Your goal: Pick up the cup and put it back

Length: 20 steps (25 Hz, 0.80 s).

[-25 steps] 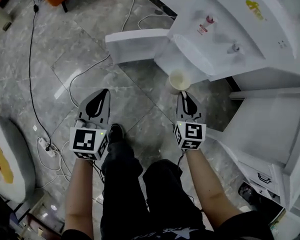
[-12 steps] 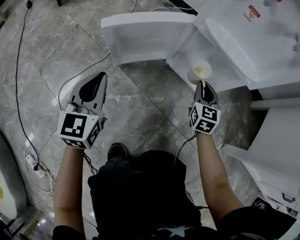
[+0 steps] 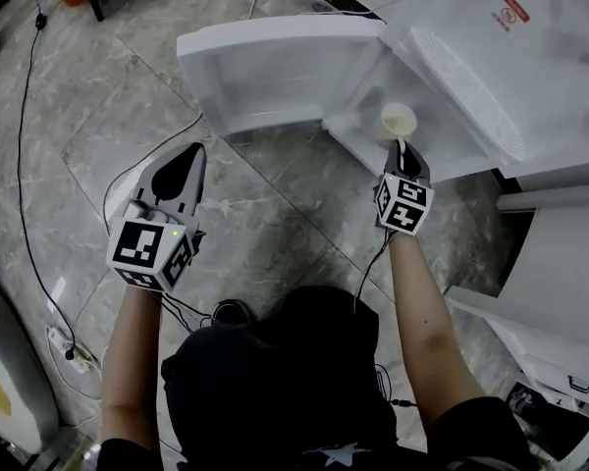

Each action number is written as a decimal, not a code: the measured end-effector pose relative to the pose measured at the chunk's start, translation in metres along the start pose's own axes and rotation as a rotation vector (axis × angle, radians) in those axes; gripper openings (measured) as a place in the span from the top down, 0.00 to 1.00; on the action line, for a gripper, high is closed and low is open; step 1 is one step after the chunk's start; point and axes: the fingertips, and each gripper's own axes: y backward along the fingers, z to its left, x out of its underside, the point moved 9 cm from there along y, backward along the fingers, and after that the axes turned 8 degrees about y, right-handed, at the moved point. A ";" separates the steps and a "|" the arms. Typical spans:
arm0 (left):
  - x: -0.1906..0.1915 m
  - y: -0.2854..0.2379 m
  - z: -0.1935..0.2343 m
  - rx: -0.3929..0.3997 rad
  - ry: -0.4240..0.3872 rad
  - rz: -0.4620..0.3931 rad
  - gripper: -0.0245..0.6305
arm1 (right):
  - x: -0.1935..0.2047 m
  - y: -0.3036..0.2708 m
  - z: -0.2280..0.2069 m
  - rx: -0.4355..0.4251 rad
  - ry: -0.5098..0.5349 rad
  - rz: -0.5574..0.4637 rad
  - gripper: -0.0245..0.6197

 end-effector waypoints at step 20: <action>0.027 -0.039 0.037 0.060 0.043 0.014 0.95 | 0.016 -0.063 -0.002 0.084 -0.108 0.041 0.89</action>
